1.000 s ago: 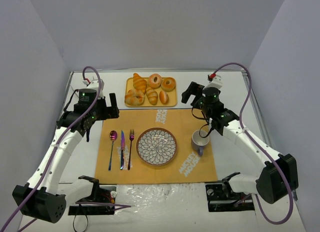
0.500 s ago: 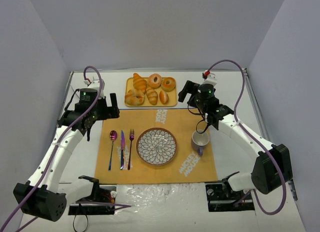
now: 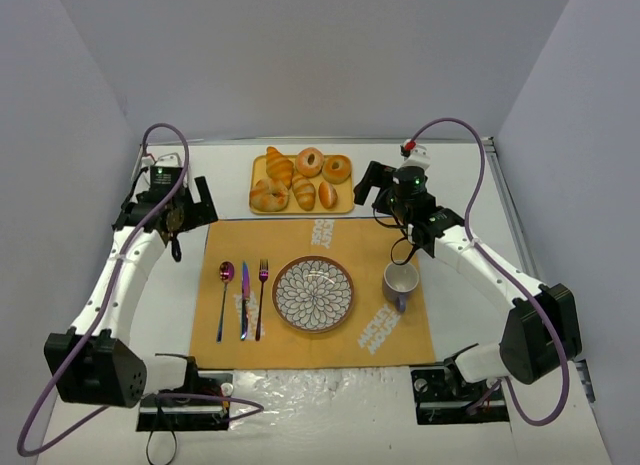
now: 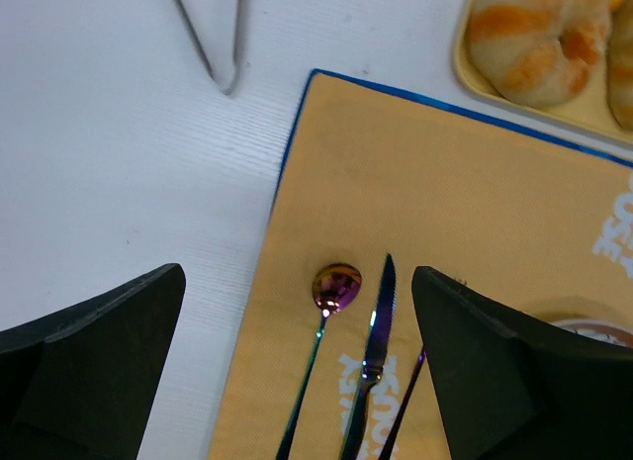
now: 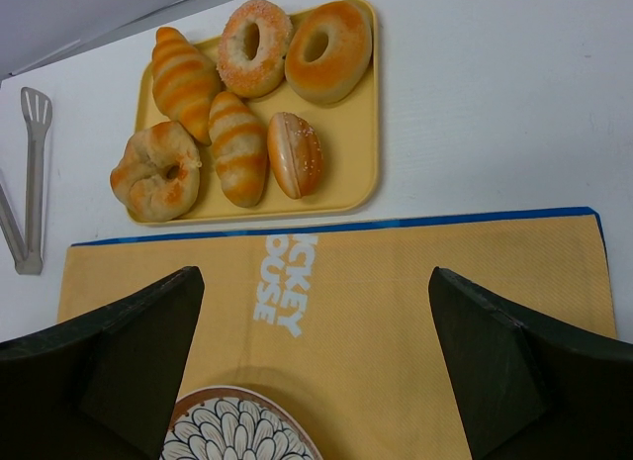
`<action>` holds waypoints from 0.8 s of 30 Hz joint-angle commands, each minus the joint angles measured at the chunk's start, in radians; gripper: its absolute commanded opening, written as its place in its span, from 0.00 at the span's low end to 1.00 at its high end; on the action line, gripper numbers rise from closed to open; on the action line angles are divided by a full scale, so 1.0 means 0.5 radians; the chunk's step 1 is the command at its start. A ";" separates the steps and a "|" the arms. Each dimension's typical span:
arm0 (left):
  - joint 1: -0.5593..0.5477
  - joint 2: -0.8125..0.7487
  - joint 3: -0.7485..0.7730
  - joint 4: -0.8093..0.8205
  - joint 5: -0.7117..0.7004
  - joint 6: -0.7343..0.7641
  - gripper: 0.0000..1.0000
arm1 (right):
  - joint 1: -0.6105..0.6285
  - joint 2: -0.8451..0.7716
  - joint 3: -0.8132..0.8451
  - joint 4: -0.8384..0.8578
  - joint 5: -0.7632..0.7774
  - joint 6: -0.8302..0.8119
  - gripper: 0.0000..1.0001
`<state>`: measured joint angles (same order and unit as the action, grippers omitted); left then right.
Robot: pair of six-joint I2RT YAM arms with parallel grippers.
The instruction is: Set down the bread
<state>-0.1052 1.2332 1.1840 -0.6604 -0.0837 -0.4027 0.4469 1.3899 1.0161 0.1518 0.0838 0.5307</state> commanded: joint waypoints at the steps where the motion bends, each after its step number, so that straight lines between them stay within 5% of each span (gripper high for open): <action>1: 0.156 0.183 0.229 0.001 -0.131 -0.101 0.97 | 0.008 -0.052 0.114 0.107 -0.030 -0.036 0.94; 7: 0.393 0.500 0.380 0.070 -0.084 -0.161 0.97 | 0.003 -0.119 0.103 0.104 -0.060 -0.056 0.95; 24: 0.472 1.386 0.938 0.062 -0.051 -0.066 0.97 | -0.023 -0.273 0.112 0.070 -0.060 -0.086 0.96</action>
<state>0.1094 1.9134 1.5841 -0.6374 -0.1076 -0.4529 0.4457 1.2999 1.0252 0.1447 0.0448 0.5084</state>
